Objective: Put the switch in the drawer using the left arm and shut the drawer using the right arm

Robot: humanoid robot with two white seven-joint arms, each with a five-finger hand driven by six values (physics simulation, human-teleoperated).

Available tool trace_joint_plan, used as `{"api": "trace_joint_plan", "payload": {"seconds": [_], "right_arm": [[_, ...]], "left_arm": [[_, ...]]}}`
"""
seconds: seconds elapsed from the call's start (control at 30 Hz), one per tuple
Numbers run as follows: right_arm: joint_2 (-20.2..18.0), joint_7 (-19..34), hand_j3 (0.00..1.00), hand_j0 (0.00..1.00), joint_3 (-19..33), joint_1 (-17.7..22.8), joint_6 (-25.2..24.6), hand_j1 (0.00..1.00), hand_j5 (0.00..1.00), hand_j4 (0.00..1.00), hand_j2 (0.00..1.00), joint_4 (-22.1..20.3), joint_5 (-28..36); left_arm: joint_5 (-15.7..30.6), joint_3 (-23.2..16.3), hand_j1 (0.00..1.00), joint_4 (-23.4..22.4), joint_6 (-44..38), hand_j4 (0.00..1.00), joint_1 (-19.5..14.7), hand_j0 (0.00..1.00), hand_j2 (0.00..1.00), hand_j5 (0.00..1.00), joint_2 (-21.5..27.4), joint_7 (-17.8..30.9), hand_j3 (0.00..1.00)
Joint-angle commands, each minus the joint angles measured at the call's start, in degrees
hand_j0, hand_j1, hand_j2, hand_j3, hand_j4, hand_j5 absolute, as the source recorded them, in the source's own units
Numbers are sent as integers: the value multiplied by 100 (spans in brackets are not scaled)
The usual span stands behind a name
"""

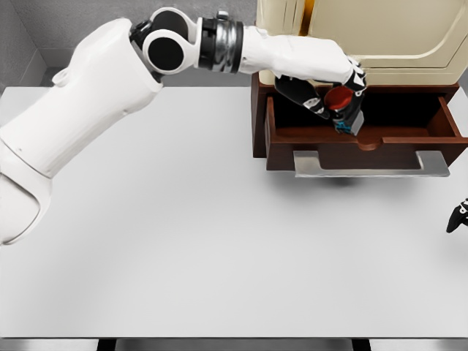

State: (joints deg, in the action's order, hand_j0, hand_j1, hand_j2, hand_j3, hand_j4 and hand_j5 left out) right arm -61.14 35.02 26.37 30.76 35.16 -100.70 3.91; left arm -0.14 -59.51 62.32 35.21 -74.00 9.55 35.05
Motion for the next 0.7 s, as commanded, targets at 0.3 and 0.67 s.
{"api": "trace_joint_plan", "payload": {"seconds": [0.3,0.67], "right_arm": [[-11,-2,43,43,0,0,-16,43,43,43,43,-2,40],[-12,-2,44,44,-44,9,-16,44,44,44,44,-2,40]], "left_arm": [[-74,19,68,-186,-21,68,79,68,68,68,-102,-5,68],[-21,27,100,-704,-21,100,70,100,100,100,-155,-5,100]]}}
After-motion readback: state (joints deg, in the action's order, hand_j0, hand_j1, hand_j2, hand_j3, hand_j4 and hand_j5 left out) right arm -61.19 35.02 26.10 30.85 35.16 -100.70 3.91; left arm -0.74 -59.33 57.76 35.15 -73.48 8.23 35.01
